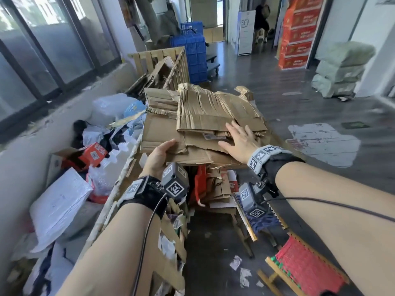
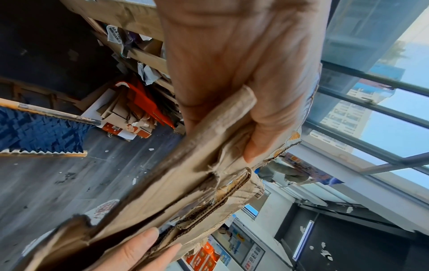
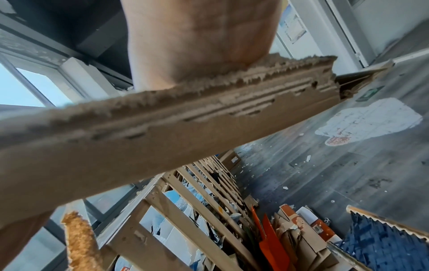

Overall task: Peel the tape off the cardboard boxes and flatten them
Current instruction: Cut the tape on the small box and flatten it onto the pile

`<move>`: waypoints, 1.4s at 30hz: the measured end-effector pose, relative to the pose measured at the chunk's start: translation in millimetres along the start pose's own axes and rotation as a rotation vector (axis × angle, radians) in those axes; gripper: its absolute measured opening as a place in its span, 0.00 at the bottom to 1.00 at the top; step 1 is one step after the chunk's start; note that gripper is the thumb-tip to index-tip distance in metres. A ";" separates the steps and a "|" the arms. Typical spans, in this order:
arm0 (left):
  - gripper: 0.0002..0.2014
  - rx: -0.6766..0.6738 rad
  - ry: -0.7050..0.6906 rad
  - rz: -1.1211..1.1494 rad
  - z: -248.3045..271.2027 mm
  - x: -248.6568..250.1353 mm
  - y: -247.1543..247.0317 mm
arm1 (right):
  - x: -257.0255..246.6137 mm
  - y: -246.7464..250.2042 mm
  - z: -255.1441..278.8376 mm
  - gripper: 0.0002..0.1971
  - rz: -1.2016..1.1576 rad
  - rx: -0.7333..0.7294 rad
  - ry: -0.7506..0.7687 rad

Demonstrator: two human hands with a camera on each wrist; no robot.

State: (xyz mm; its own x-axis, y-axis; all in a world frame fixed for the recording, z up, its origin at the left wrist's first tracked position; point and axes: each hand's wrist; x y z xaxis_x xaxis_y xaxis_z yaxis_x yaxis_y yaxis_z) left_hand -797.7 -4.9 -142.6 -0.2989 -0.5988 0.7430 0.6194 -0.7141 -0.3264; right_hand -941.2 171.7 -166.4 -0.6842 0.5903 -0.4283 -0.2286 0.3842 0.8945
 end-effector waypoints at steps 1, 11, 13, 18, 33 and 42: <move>0.14 0.001 0.013 -0.002 -10.4 2.9 1.6 | 2.4 -4.7 -7.5 0.35 0.007 -0.005 -0.014; 0.10 0.009 0.159 0.108 -103.8 4.4 -9.3 | 54.0 -46.9 -67.5 0.34 -0.002 -0.108 -0.077; 0.10 0.012 0.178 0.127 -123.9 1.1 -17.1 | 71.9 -53.6 -83.1 0.33 -0.004 -0.131 -0.071; 0.08 0.026 0.238 0.180 -193.6 -14.3 -32.0 | 119.2 -78.1 -122.0 0.32 0.027 -0.169 -0.041; 0.13 -0.014 0.362 0.235 -434.7 -115.3 2.6 | 261.8 -280.4 -218.0 0.33 0.009 -0.124 -0.073; 0.17 -0.080 0.384 0.274 -584.4 -196.0 54.2 | 341.5 -438.2 -271.6 0.32 0.018 -0.112 -0.076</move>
State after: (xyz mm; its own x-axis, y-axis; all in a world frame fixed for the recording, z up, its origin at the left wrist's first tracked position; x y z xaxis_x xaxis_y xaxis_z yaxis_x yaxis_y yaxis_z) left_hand -1129.8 -138.1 -647.4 -0.3885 -0.8488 0.3587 0.6596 -0.5280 -0.5350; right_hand -1262.8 12.1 -669.9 -0.6355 0.6500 -0.4167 -0.2956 0.2937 0.9090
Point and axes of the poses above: each hand's wrist, its own z-axis away from the middle knuckle, its own y-axis out of the back of the hand, x = y × z, and after that the axes turned 15 degrees about y, right-handed
